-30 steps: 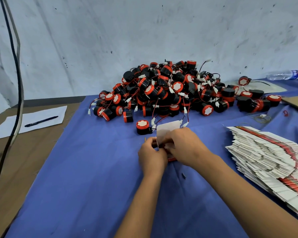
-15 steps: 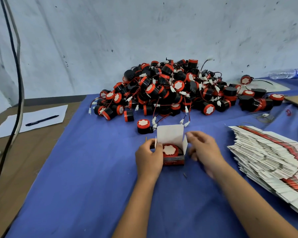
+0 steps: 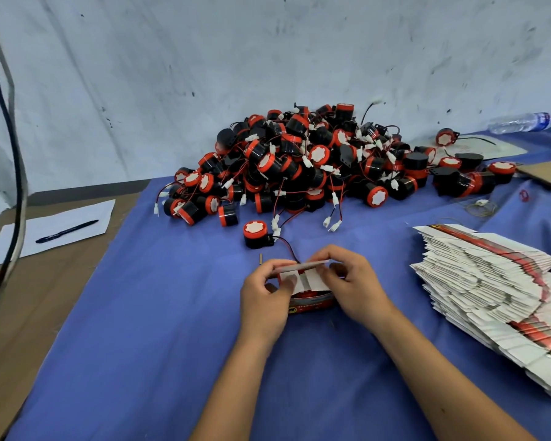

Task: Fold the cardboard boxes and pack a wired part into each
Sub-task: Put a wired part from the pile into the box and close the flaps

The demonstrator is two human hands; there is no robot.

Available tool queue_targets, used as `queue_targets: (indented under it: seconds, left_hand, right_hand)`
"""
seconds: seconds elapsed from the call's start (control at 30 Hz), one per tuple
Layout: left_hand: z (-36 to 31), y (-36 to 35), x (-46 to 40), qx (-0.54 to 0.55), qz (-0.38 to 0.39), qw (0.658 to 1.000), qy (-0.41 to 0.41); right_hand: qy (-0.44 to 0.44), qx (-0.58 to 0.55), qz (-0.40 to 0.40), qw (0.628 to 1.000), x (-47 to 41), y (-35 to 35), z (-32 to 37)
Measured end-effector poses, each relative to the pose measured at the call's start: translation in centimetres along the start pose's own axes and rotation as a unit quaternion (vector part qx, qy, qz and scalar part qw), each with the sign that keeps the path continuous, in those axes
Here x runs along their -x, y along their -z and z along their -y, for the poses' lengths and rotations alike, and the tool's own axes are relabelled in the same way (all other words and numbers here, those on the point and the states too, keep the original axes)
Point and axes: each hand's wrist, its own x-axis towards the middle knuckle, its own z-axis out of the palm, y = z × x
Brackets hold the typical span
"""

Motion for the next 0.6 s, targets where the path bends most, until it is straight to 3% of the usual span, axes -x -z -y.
queue_targets:
  seconds: [0.1, 0.17, 0.33, 0.47, 0.6]
  left_hand:
    - [0.1, -0.3, 0.2, -0.008, -0.056, 0.998, -0.021]
    - [0.1, 0.1, 0.0, 0.0, -0.053, 0.999, 0.005]
    - [0.1, 3.3, -1.3, 0.145, 0.128, 0.976, 0.103]
    - [0.6, 4.1, -0.7, 0.019, 0.165, 0.986, -0.021]
    - [0.8, 3.5, -1.0, -0.039, 0.135, 0.988, -0.065]
  right_hand:
    - [-0.035, -0.019, 0.063, 0.997, 0.2, 0.7, 0.5]
    - [-0.049, -0.047, 0.095, 0.993, 0.5, 1.0, 0.7]
    - [-0.002, 0.067, 0.066, 0.996, 0.9, 0.4, 1.0]
    - [0.047, 0.082, 0.074, 0.993, 0.7, 0.6, 0.8]
    - [0.112, 0.141, 0.067, 0.981, 0.5, 0.2, 0.5]
